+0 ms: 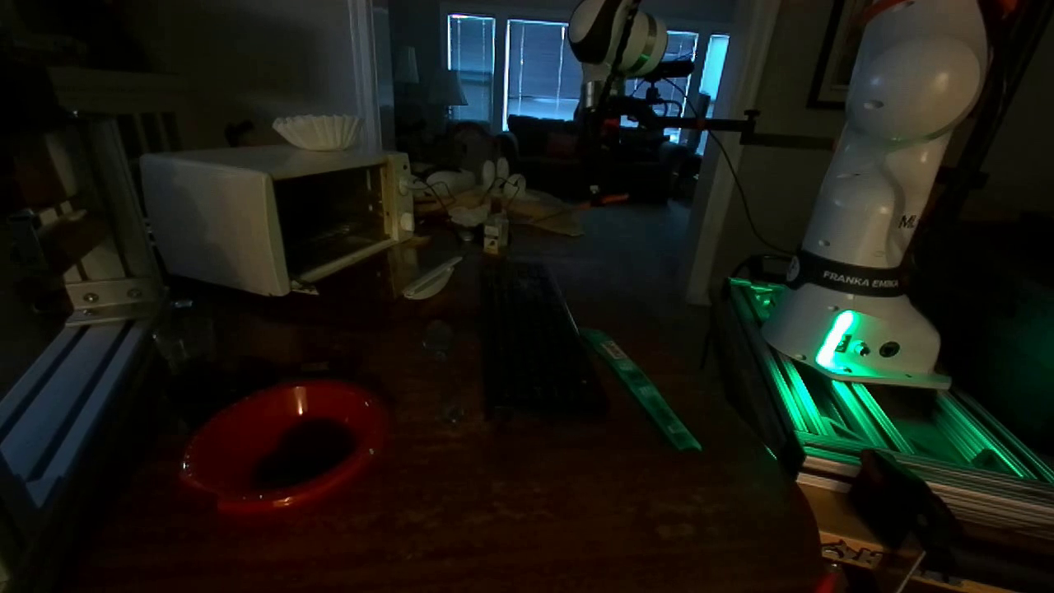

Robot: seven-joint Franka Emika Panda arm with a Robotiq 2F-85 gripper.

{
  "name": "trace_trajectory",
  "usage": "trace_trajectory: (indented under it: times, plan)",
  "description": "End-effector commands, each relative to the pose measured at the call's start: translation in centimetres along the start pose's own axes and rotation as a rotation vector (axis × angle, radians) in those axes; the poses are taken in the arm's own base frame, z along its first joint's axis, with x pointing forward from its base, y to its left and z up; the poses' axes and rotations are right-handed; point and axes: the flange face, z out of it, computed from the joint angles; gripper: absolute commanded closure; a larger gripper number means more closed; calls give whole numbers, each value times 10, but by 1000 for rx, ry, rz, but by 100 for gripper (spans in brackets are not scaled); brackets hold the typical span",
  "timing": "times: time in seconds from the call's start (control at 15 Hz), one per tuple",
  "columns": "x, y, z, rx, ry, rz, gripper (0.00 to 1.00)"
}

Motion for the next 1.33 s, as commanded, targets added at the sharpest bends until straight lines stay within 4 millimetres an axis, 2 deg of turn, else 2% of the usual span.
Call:
trace_trajectory:
  times: [0.0, 0.33, 0.8, 1.27]
  plan:
    - [4, 16, -2, 70, -53, 25, 95]
    - [20, 36, -4, 102, -131, 64, 95]
    - [49, 48, 5, 109, -248, 86, 95]
    - [61, 55, 1, 146, -295, 93, 95]
